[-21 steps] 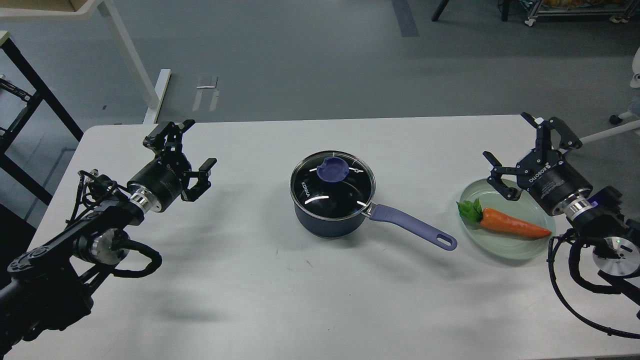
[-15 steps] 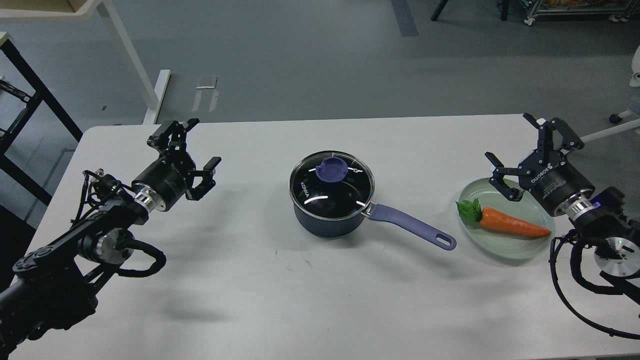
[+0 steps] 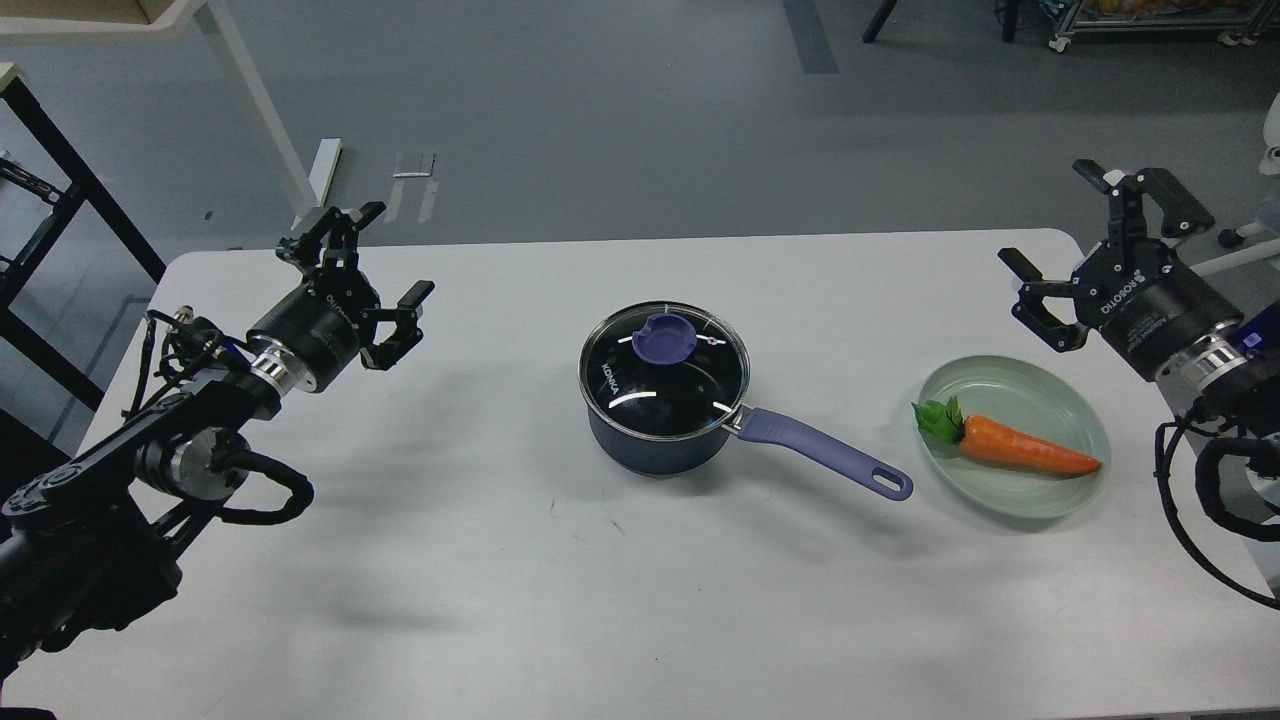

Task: Open pot lid
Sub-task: 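Move the right gripper from rest toward the purple pan handle, then lower the right gripper onto the purple pan handle and close it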

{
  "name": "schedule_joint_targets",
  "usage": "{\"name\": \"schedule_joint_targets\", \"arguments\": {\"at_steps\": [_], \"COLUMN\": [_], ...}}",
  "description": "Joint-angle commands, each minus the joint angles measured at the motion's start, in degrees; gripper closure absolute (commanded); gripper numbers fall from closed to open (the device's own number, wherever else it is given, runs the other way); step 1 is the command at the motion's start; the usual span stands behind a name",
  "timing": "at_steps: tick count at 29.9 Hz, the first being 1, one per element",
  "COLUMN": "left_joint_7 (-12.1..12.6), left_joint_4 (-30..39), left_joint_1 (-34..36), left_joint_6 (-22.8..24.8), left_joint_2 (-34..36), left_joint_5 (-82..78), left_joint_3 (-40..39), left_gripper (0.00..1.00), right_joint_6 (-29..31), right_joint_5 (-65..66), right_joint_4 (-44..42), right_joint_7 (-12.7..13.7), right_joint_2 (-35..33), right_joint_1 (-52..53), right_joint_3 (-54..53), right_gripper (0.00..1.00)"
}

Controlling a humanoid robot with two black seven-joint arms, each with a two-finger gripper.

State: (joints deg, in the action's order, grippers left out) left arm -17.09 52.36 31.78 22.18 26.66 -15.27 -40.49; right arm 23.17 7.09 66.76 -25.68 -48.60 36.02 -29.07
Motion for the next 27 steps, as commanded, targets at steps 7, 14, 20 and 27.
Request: {"name": "schedule_joint_targets", "arguments": {"at_steps": [7, 14, 20, 27], "left_joint_7": [-3.57, -3.57, -3.57, -3.57], "left_joint_4": [0.64, 2.48, 3.54, 5.74], "left_joint_1": [1.0, 1.0, 1.0, 0.91], "left_joint_6": [0.76, 0.58, 0.5, -1.44], "left_joint_2": [0.32, 2.25, 3.39, 3.48], "left_joint_5": [-0.11, -0.2, -0.2, -0.37], "left_joint_3": [0.06, 0.06, 0.06, 0.06], "left_gripper": [0.01, 0.01, 0.01, 0.01], "right_joint_6": [-4.01, -6.98, -12.79, -13.59], "right_joint_5": [41.38, 64.16, 82.63, 86.6], "right_joint_4": [12.51, 15.85, 17.0, 15.69], "right_joint_7": [-1.83, -2.32, -2.32, -2.32], "right_joint_2": [-7.82, -7.21, -4.49, -0.45], "right_joint_1": [12.66, 26.89, 35.61, 36.32], "right_joint_3": [4.88, 23.68, 39.07, 45.32], "right_gripper": [0.0, 0.0, 0.0, 0.0]}}
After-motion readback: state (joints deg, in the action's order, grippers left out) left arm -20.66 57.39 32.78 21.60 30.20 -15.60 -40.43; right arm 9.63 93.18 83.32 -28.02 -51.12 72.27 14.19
